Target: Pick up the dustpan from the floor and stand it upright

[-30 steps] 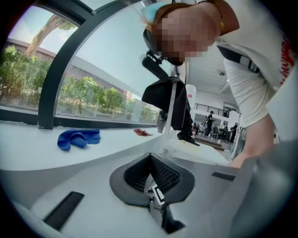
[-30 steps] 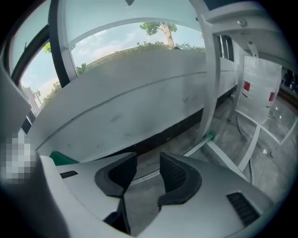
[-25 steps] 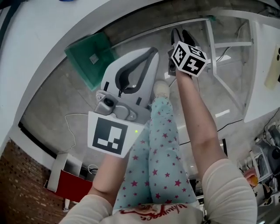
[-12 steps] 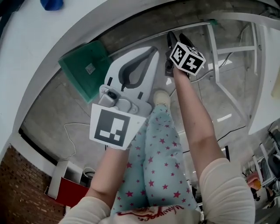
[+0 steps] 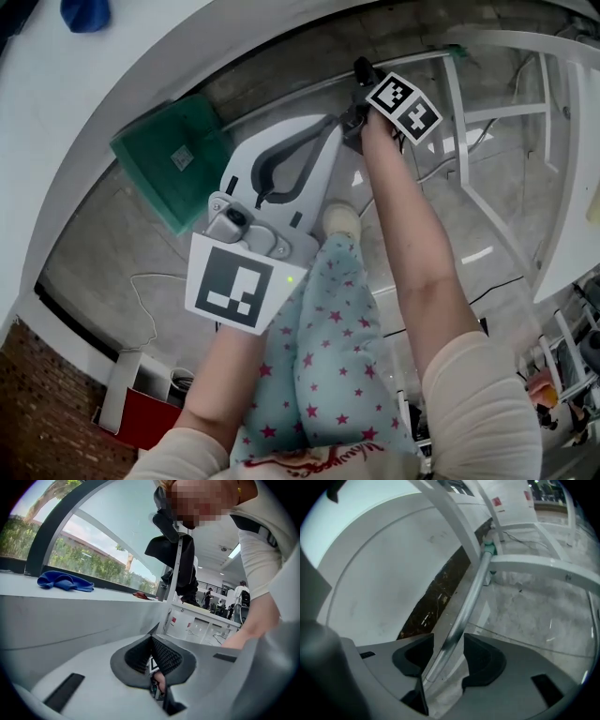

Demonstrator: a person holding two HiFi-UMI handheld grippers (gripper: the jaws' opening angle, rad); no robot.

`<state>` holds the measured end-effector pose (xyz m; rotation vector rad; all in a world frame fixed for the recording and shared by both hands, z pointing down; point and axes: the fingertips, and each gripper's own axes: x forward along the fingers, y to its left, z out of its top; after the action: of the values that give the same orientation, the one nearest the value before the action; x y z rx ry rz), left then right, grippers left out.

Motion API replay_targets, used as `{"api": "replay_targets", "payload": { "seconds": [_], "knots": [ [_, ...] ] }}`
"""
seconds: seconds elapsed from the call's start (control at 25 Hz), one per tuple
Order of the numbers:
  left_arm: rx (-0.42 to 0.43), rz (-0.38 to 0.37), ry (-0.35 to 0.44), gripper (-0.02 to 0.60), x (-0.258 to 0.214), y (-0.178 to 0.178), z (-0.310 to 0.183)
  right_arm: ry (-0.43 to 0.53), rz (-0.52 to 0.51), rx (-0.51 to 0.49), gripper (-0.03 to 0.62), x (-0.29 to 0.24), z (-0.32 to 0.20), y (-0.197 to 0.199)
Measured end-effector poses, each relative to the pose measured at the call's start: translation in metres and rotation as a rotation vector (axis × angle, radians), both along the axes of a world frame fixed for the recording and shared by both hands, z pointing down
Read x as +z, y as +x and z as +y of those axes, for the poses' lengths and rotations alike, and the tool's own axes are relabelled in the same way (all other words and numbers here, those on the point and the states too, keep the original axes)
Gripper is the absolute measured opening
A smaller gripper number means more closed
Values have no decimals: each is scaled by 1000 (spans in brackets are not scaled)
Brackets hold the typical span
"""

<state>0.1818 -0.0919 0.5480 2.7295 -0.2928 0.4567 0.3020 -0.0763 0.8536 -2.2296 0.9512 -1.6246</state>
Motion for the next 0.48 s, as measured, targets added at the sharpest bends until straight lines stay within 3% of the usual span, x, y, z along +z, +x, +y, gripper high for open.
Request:
{"api": "replay_targets", "payload": {
  "seconds": [0.16, 0.48],
  "knots": [
    [-25, -13, -10, 20, 6, -12, 0, 28, -75, 62, 192, 12, -5, 0],
    [-60, -16, -7, 20, 3, -30, -4, 109, -108, 133, 135, 9, -3, -2]
  ]
}}
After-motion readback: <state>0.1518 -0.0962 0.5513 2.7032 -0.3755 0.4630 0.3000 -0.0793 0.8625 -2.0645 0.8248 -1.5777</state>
